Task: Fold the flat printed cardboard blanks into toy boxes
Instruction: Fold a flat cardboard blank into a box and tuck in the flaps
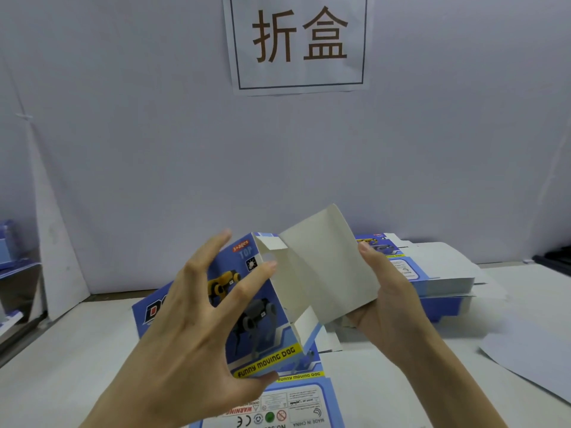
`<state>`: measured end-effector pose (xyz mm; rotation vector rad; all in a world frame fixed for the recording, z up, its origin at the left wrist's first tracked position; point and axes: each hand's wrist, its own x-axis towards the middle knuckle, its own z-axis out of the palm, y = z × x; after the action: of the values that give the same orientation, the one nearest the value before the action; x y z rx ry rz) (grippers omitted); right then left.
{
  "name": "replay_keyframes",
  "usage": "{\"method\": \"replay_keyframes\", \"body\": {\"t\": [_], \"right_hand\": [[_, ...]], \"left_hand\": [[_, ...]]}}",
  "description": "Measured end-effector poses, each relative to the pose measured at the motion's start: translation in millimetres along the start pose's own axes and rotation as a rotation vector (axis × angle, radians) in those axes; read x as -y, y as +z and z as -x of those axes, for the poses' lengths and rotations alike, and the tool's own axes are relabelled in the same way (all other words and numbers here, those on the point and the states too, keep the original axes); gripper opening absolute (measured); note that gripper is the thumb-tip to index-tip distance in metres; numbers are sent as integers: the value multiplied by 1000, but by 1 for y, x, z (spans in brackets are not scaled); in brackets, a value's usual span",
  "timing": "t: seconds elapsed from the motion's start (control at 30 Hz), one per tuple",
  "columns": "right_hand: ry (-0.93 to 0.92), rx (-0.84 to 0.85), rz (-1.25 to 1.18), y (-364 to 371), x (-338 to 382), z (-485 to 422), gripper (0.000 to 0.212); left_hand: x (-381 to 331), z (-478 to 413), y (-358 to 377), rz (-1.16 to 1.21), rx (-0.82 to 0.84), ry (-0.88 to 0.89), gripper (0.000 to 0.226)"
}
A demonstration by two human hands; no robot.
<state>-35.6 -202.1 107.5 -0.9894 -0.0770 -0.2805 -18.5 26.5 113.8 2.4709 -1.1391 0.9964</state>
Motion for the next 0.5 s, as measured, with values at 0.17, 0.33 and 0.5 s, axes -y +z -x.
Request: {"method": "replay_keyframes", "body": {"t": [0.17, 0.33, 0.5], "right_hand": [[-42, 31, 201, 0, -6, 1, 24], [-117, 41, 298, 7, -6, 4, 21], [-278, 151, 453, 21, -9, 14, 30]], "left_hand": [[3, -3, 2, -74, -33, 30, 97], [2, -2, -2, -29, -51, 13, 96], [-4, -4, 1, -15, -70, 12, 92]]}}
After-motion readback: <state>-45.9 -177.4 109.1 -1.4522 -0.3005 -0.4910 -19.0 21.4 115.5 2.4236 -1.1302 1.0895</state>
